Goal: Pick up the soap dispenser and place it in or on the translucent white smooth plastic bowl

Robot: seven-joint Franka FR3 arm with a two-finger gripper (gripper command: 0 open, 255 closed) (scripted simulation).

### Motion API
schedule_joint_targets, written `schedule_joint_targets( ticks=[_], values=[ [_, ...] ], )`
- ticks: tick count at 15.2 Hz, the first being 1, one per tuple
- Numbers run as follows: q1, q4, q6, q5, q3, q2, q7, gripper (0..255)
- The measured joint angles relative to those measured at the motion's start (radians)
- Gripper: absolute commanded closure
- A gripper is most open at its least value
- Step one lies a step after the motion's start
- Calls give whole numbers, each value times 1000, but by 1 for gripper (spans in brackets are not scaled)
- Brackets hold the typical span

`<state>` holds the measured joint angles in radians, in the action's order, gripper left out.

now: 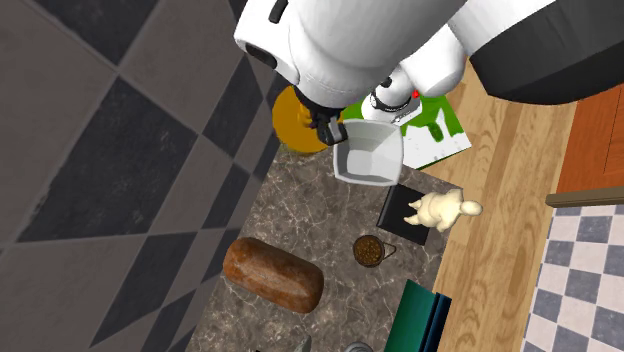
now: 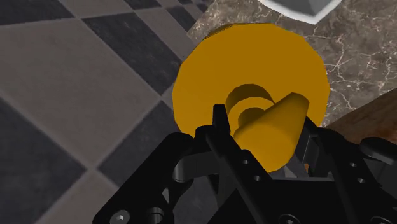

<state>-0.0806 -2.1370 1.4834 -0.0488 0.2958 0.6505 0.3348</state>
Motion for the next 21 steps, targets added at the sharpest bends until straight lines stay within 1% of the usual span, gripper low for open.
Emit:
schedule_joint_targets(
  ticks=[6,9,12,15,21],
  values=[
    [-43,12,-149,54,32,135,44,255],
    [-60,45,-225,88,63,176,82,255],
    [-77,68,-300,116,78,229,108,255],
    [-85,57,-313,135,93,253,127,255],
    [-100,-48,-257,153,101,300,132,255]
  ],
)
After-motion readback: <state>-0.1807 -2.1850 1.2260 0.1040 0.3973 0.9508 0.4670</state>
